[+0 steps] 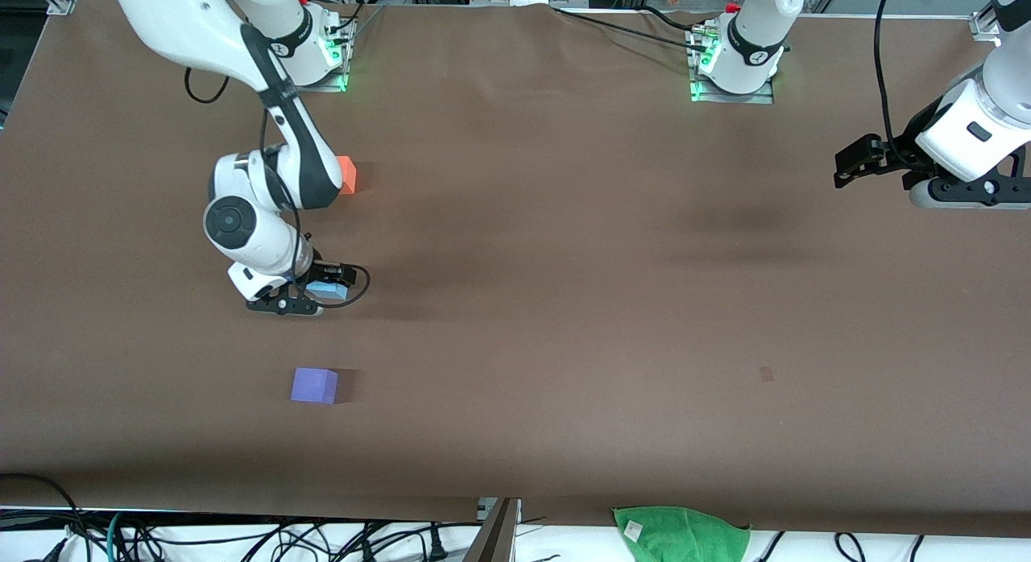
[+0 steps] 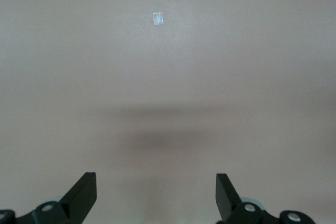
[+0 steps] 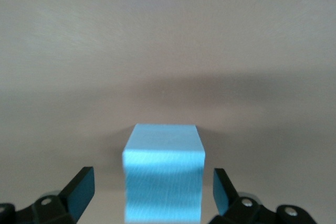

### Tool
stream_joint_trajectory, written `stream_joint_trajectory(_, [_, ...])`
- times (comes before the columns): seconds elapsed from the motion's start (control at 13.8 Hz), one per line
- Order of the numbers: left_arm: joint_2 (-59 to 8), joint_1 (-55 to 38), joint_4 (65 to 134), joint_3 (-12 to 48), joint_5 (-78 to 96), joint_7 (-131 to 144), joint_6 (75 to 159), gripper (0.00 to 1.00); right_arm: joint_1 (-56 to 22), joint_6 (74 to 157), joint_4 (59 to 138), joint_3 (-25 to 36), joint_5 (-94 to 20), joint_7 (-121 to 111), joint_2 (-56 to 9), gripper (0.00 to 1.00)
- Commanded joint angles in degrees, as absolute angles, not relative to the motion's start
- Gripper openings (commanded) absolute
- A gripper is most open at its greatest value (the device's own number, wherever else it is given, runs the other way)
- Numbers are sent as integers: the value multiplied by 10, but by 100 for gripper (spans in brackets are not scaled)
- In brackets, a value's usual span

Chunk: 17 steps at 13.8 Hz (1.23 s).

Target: Place blue block between orange and purple blocks

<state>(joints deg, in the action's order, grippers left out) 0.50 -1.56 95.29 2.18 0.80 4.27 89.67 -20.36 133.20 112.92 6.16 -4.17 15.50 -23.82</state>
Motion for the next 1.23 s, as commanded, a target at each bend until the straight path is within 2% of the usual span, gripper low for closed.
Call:
stream_joint_trajectory(0.0, [16, -8, 960, 27, 12, 40, 890, 100, -201, 1202, 1098, 58, -51, 158, -137, 100])
stream_joint_trajectory(0.22, [16, -8, 961, 27, 12, 40, 890, 100, -200, 1052, 1032, 76, -48, 154, -57, 100])
stream_joint_trajectory(0.43, [16, -8, 960, 27, 12, 40, 891, 100, -200, 958, 946, 98, -42, 141, -34, 100])
stream_joint_trajectory(0.58, [16, -8, 960, 27, 12, 40, 891, 100, -193, 896, 909, 91, -42, 112, -33, 100])
stream_joint_trajectory(0.8, [16, -8, 960, 28, 12, 39, 891, 100, -104, 868, 882, 41, -45, 35, -35, 100])
stream_joint_trajectory(1.16, [16, -8, 959, 28, 12, 38, 892, 100, -105, 867, 876, 39, -15, 36, -41, 100])
